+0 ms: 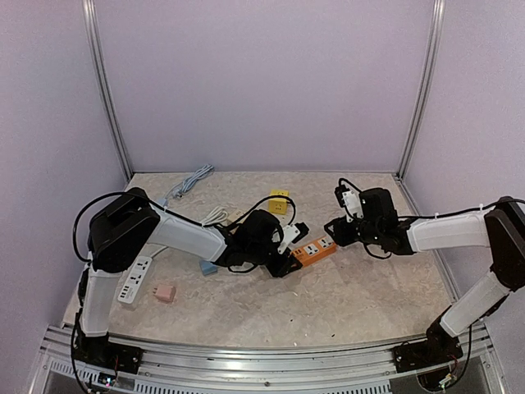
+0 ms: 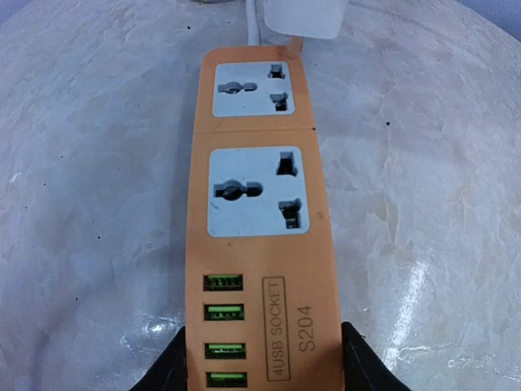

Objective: Insert the plug
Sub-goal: Place the socket at the center of the board, then insert the plug into the socket slot.

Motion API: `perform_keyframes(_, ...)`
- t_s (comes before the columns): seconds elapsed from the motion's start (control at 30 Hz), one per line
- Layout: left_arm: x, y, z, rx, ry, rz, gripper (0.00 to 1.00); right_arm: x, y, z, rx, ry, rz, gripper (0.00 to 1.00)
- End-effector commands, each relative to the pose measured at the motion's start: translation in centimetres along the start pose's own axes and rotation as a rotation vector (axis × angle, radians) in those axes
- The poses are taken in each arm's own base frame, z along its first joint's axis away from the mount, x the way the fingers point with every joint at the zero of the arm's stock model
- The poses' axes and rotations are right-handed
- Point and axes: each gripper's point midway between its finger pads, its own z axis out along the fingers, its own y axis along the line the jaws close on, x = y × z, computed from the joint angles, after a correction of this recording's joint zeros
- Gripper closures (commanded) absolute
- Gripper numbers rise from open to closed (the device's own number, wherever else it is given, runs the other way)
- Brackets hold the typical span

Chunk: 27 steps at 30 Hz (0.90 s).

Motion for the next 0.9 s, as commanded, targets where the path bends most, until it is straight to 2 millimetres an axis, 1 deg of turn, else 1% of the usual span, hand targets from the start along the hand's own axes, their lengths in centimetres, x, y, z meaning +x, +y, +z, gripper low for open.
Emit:
perform_keyframes(0.0,1.5,-0.4,0.4,0.005,0.025,-0.020,0.62,-0.9,0.4,0.6,0.033,-0.035,-0.057,0.79)
perform_keyframes(0.17,1.7,-0.2,0.5,-0.009,0.028,-0.025,0.62,-0.4,0.9,1.2,0.039,-0.027,-0.085,0.79)
perform_keyframes(0.3,1.5,-0.2,0.5,-0.011,0.025,-0.022,0.62,0.0,0.9,1.6,0.044,-0.021,-0.095,0.78)
perform_keyframes(0.47,1.2,-0.2,0.4,-0.024,0.023,-0.006,0.62,0.1,1.2,2.1,0.042,-0.019,-0.104,0.78)
perform_keyframes(0.63,1.3,-0.2,0.5,-0.039,0.032,0.008,0.62,0.1,1.4,2.5,0.039,-0.015,-0.106,0.79)
perform_keyframes(0.87,1.3,0.1,0.5,-0.058,0.036,0.009,0.62,1.4,1.8,2.5,0.036,0.022,-0.115,0.79)
